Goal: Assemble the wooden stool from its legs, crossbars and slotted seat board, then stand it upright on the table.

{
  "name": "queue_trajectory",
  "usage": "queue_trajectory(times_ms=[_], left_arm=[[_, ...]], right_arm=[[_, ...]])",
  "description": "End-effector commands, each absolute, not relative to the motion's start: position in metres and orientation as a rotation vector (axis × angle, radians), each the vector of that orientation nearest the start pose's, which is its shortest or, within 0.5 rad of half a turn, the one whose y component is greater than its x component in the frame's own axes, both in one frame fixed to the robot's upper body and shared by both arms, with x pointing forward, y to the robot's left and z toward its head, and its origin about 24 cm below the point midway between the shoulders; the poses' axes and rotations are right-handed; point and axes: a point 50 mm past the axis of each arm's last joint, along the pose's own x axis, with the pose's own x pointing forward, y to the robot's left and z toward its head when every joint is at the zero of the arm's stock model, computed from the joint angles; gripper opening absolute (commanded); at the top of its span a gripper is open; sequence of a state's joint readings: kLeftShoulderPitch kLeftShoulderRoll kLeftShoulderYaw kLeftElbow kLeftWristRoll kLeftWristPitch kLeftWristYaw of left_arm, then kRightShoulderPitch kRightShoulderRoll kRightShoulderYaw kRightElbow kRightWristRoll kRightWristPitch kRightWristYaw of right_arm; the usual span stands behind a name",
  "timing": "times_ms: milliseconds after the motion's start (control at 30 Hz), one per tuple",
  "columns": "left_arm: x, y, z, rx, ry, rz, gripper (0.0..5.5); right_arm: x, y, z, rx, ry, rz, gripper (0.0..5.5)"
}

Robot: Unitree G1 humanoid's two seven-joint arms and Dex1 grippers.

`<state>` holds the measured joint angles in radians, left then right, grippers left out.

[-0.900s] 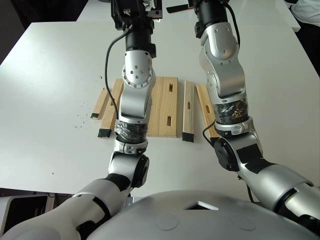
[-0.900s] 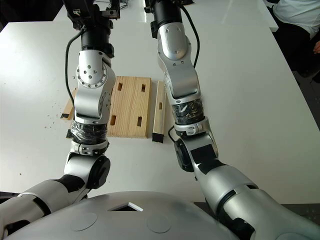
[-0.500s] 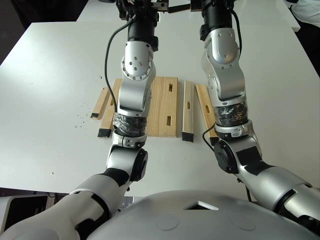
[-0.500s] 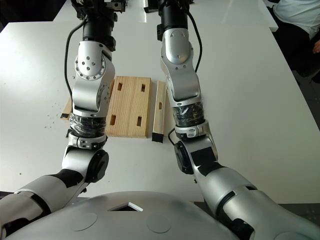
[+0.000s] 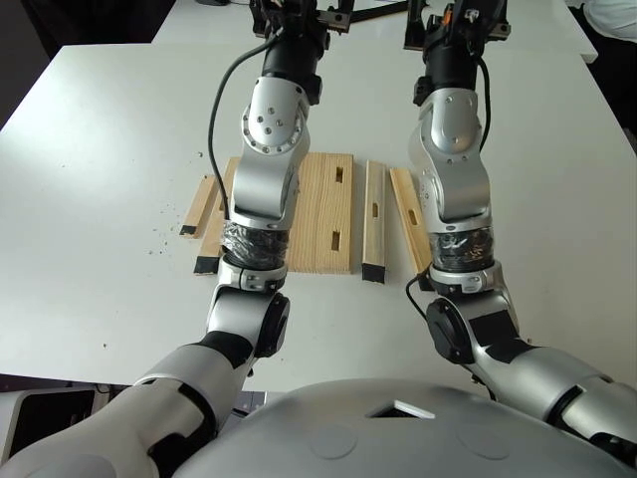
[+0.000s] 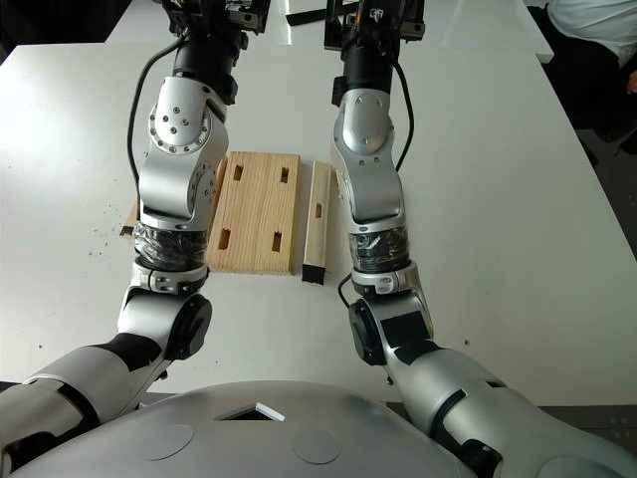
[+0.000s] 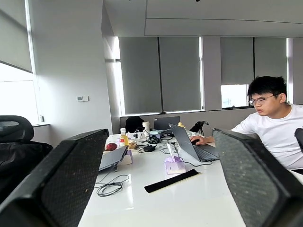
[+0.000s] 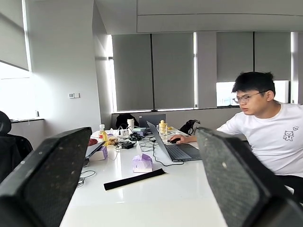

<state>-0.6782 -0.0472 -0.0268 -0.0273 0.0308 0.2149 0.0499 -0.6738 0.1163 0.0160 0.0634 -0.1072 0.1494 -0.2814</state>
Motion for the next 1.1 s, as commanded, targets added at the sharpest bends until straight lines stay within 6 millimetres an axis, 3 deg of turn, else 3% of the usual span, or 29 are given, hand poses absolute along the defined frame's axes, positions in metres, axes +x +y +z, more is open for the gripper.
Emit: queue_trajectory(times_ms=[33,167,333,533,800,1100], left_arm=[[0.333,0.082,0.221,0.000,-0.466,-0.127,4.07],[0.331,0.096,0.216,-0.008,-0.455,-0.050,4.07],[0.322,0.115,0.198,-0.023,-0.404,0.074,4.07],[0.310,0.128,0.175,-0.054,-0.342,0.189,4.07],[0.331,0.131,0.193,-0.088,-0.391,0.154,4.07],[0.338,0.125,0.187,-0.079,-0.326,0.023,4.07]], right_arm=[[0.339,-0.080,0.217,0.061,-0.448,-0.065,4.00],[0.342,-0.088,0.209,0.100,-0.360,-0.050,4.00],[0.345,-0.094,0.205,0.000,-0.340,-0.001,4.00],[0.347,-0.084,0.199,-0.041,-0.294,0.095,4.00],[0.365,-0.108,0.210,-0.121,-0.375,0.013,4.00],[0.369,-0.106,0.200,-0.133,-0.364,-0.045,4.00]])
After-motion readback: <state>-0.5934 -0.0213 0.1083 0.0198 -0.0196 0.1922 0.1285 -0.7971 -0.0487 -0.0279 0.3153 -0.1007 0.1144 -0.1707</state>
